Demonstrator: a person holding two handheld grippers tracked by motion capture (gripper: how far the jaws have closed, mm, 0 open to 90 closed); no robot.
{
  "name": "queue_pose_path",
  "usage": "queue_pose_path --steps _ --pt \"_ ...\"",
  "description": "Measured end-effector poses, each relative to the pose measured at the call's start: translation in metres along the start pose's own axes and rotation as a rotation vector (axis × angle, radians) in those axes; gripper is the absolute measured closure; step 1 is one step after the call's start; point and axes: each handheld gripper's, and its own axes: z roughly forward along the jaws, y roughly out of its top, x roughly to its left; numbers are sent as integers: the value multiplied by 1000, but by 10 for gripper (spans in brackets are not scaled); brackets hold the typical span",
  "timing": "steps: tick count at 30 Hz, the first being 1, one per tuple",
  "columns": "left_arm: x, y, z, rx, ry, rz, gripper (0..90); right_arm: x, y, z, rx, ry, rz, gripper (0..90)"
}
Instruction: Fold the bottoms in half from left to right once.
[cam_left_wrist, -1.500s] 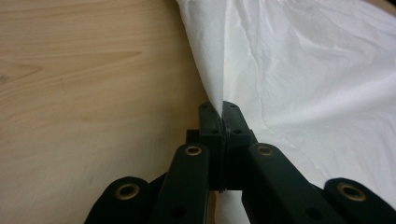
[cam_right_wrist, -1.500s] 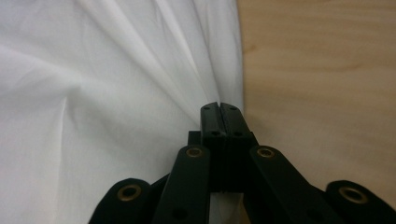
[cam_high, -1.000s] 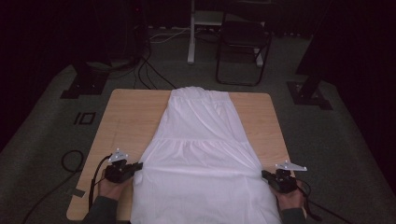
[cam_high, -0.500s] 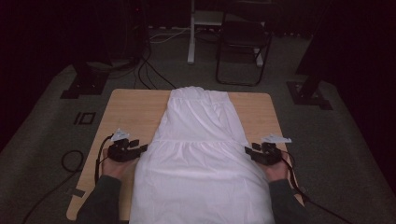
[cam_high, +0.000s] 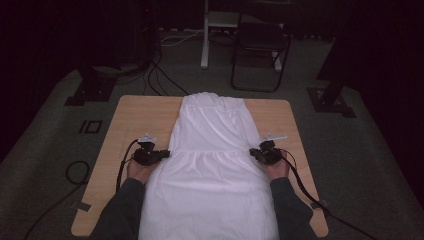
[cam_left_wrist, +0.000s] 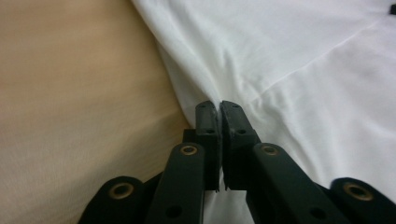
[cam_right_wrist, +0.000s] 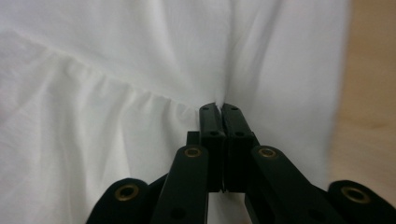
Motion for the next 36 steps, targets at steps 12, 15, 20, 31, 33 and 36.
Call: queue_pose_path --steps 12,15,20,31,33,36 --pt "-13 10 24 55 134 -3 419 -25 -22 -19 -44 -206 55 882" --pt "-9 9 38 92 143 -23 385 -26 -29 -8 -12 -205 60 878" --pt "-7 10 40 100 81 -10 731 -27 -30 -7 0 -197 58 872" --pt "-14 -21 -3 14 97 38 871 -21 -46 -18 -17 -98 93 882" --pt "-21 -28 -11 18 102 55 870 -11 -51 -23 -3 -105 52 882" --pt "-31 -38 -24 9 96 68 869 0 -62 -32 1 -101 22 882"
